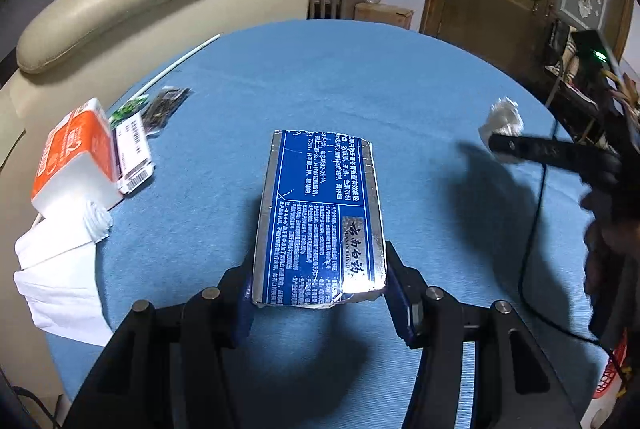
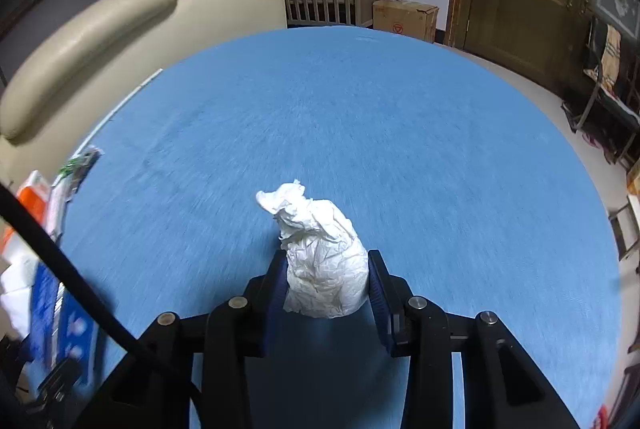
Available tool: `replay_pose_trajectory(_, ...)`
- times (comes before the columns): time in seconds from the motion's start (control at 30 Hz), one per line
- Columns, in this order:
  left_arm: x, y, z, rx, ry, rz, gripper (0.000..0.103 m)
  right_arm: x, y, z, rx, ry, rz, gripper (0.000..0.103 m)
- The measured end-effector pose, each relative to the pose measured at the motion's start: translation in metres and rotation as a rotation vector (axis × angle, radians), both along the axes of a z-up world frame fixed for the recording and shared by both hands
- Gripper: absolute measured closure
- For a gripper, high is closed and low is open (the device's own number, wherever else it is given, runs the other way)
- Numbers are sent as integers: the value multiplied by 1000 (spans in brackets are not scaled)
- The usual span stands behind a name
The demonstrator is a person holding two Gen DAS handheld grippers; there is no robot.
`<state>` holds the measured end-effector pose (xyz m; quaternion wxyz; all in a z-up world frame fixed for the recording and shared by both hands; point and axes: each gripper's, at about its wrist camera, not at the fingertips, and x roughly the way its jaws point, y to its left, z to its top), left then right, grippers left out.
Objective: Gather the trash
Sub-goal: 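Lift the blue box and white tissue and hold both tools above the table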
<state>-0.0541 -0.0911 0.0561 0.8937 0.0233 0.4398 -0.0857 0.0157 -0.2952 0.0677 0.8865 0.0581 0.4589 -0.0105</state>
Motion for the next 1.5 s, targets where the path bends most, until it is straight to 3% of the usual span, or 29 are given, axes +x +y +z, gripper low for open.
replay_pose_trajectory(0.37, -33, -24, 20, 15, -33, -6, 46, -132, -8, 21, 103, -54, -35, 62)
replay_pose_trajectory(0.6, -52, -29, 26, 23, -34, -5, 46, -187, 0, 20, 148, -68, -41, 62)
replay_pose_trajectory(1.13, -88, -30, 46, 39, -77, 3, 46, -214, 7, 48, 176, -159, -26, 62)
replay_pose_trajectory(1.5, -95, -33, 45, 46, -76, -5, 46, -226, 11, 45, 206, -170, -22, 62)
